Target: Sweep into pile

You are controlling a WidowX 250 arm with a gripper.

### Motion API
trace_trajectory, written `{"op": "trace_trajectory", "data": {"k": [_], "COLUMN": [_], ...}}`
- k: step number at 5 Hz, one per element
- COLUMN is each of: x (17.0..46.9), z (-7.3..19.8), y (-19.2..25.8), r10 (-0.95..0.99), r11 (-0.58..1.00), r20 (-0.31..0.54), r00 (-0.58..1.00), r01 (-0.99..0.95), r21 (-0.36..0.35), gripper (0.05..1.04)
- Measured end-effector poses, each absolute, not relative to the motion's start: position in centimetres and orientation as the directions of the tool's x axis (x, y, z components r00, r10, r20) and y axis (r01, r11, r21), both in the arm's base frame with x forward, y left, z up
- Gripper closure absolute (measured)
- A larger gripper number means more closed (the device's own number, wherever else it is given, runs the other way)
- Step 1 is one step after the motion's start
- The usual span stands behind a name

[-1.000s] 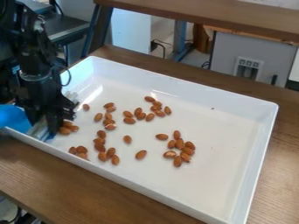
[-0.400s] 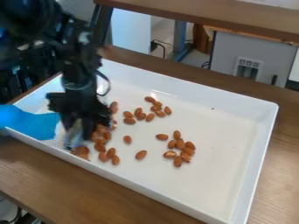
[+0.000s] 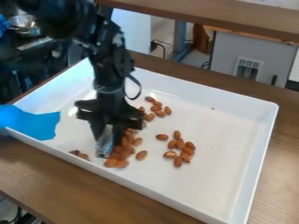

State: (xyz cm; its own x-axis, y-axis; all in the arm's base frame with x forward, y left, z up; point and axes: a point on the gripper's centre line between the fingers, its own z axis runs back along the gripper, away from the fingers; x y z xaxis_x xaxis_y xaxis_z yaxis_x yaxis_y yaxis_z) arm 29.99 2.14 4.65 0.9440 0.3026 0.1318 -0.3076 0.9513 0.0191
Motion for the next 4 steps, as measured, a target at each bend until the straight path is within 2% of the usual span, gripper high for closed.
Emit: {"op": "trace_trajectory", "data": {"k": [2, 4], "x": [31.5, 33.9], "z": [4.7, 4.8], "y": [-1.2, -7.9], "r10": [0.387, 0.418], "r11": [0.922, 0.907], "r20": [0.094, 0.077], "r00": [0.917, 0.905], "r01": [-0.386, -0.412], "r21": [-0.037, -0.090], "gripper": [0.704, 0.704]}}
